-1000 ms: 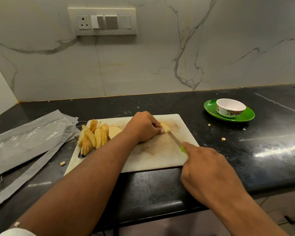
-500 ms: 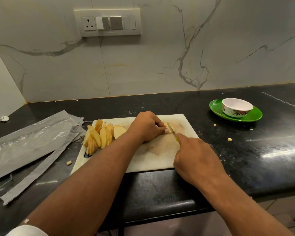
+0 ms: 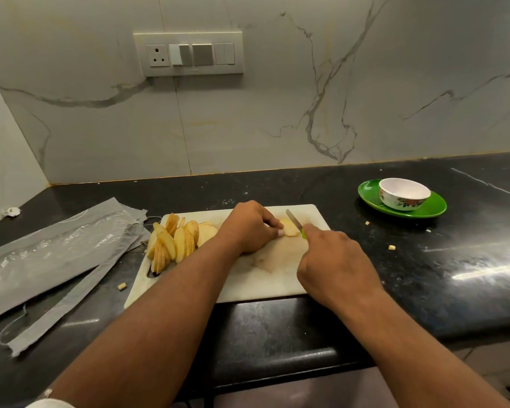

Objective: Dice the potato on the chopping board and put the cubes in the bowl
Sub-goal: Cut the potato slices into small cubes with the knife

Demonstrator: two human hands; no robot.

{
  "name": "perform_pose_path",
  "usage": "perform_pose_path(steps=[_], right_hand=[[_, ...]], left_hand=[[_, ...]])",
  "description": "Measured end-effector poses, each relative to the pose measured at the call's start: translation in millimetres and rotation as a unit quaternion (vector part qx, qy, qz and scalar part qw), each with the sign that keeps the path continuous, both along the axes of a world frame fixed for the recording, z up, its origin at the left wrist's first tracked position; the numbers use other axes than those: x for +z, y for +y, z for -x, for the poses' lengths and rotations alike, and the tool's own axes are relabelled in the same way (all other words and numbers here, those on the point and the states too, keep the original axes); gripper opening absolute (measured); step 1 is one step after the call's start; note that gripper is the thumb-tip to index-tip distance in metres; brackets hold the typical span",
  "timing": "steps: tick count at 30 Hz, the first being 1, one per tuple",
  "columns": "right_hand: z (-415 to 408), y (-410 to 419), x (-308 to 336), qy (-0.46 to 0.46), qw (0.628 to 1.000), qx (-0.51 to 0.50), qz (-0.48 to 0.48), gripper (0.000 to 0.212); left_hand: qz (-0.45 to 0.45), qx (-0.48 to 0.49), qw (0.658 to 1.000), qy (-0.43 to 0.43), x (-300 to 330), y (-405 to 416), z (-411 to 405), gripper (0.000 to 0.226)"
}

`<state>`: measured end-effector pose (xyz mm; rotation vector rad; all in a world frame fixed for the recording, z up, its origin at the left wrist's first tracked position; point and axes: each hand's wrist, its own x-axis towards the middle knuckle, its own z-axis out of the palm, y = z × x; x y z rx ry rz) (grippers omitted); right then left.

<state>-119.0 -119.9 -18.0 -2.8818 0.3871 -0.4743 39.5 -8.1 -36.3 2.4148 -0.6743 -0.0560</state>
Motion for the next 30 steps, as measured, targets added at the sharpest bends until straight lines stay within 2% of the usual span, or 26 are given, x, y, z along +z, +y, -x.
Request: perform_pose_path(steps=[6,14,18,22,26,30], right_hand=[[-12.1,3.5,-12.4,0.011,1.0,0.015,-0.014,0.043],[48.8,6.6,-16.4,0.011,0.999,0.034,-0.021,0.06],[62.3,6.2,-11.5,-0.015,0.999,0.038,-0.016,0.052],[32.8,6.4,-3.6,-0.016,1.0,0.015,-0.003,0.054],[-5.1,5.1,-5.6,0.008,1.0,0.008,-0.007,0.047],[-7.1,7.5,-13.3,0.025,0.999,0.02,-0.018,0.049]], left_hand=[[-0.003,0.003,1.0,-0.013,-0.4,-3.1,-0.3,0.016],[-0.003,0.006,1.0,-0.023,-2.8,-3.3,-2.6,0.014],[-0.004,0.006,1.0,-0.023,-2.8,-2.7,-1.8,0.013],[0.017,0.022,1.0,-0.007,-2.6,-1.6,-0.1,0.011],[0.022,0.025,0.999,-0.004,-1.8,-2.0,2.8,0.012],[0.013,0.028,0.999,-0.014,-2.0,-3.5,2.4,0.012]])
